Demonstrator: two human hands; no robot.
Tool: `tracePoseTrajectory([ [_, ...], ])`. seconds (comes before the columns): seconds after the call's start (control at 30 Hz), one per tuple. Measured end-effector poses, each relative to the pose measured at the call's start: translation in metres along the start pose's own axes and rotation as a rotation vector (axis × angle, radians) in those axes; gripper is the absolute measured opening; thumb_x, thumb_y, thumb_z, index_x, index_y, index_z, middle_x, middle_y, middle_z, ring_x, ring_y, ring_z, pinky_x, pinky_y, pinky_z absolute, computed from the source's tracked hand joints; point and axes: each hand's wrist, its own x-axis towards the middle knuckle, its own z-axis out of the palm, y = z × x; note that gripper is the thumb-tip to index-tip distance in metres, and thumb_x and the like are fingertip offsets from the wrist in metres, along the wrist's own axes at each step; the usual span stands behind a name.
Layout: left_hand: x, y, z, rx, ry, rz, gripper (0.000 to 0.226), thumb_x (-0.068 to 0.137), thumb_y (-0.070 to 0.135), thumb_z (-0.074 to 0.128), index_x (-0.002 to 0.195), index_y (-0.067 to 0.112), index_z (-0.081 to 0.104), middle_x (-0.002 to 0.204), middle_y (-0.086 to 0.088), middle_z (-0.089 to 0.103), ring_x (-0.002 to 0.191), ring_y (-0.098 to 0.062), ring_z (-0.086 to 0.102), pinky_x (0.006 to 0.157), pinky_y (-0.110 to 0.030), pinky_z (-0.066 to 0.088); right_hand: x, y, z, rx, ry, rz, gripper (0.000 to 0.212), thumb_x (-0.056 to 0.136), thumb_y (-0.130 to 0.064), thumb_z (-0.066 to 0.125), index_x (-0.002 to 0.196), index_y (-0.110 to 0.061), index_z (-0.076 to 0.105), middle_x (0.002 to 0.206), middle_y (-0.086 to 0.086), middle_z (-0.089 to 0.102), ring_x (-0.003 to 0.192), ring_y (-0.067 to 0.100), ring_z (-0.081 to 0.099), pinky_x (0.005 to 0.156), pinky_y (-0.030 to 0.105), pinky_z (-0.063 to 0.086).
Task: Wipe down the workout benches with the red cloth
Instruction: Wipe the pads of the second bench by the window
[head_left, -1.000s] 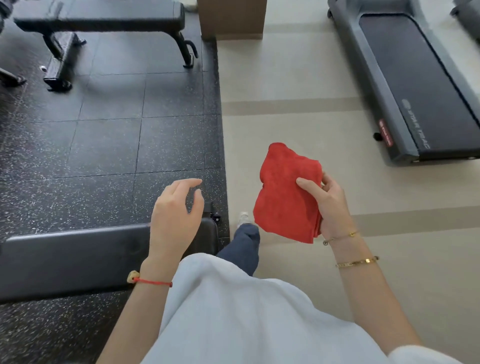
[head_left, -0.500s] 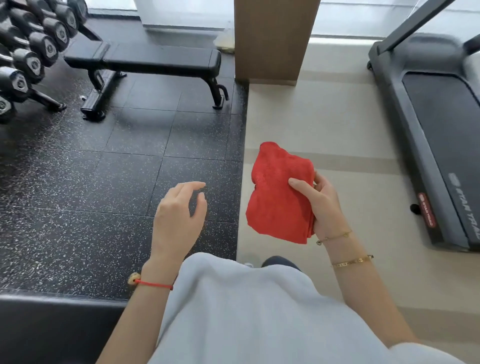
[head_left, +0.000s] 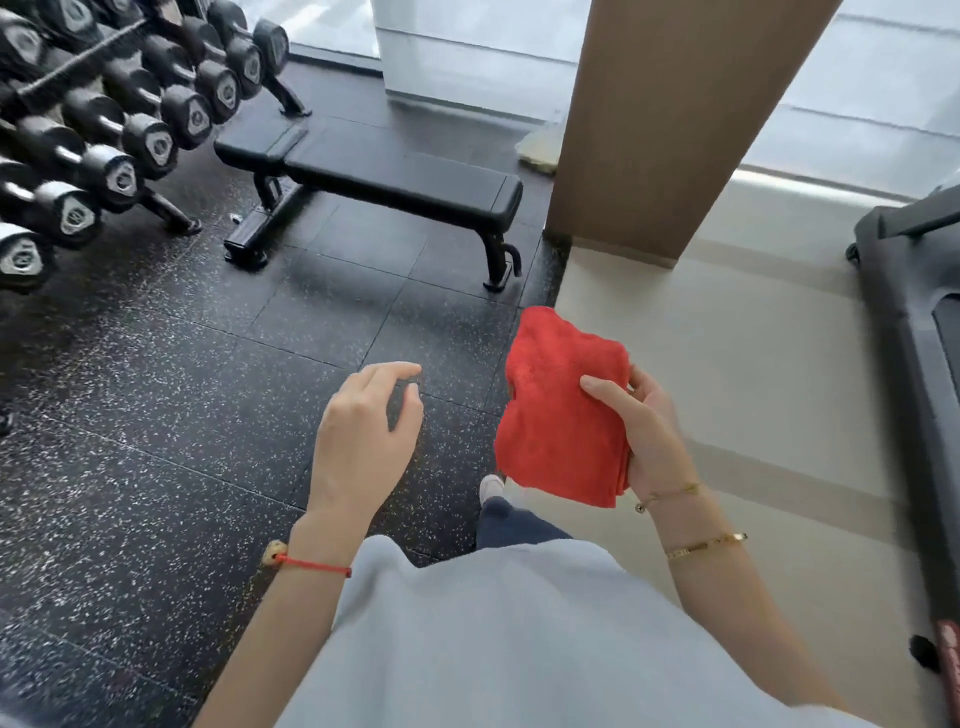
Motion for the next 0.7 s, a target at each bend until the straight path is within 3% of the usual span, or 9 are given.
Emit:
tracePoseTrajectory([
  [0.23,0.147,0.007,0.019,0.026,0.087,-0.061,0.022,0.095,0.017,0.057,0.115,0.017,0.067,0.114,0.002,0.069,0.106,-0.017,0.062,0.096,-0.035,0.05,0.156,-0.074,0.041,-0.044,-0.121,0.0,0.03,0.081,-0.01,0.071,0.111,-0.012,0.065,0.096,0.003,0.073,0.085,0.019,0.07,0.072,0.032,0.058],
  [0.5,0.278,-0.031,0.042,0.033,0.055,-0.107,0.024,0.096,0.018,0.055,0.118,0.016,0.066,0.116,0.002,0.068,0.11,-0.017,0.061,0.099,-0.034,0.047,0.283,-0.093,0.102,-0.044,-0.131,0.046,0.043,0.068,-0.02,0.074,0.108,-0.013,0.062,0.097,0.004,0.072,0.088,0.02,0.068,0.078,0.036,0.057],
  [0.7,0.407,-0.082,0.058,0.023,0.011,-0.082,0.024,0.096,0.017,0.056,0.118,0.014,0.066,0.116,0.0,0.068,0.11,-0.019,0.062,0.099,-0.035,0.047,0.389,-0.106,0.157,-0.024,-0.062,0.062,0.038,0.076,-0.013,0.074,0.111,-0.009,0.06,0.103,0.011,0.07,0.089,0.023,0.068,0.083,0.04,0.056],
])
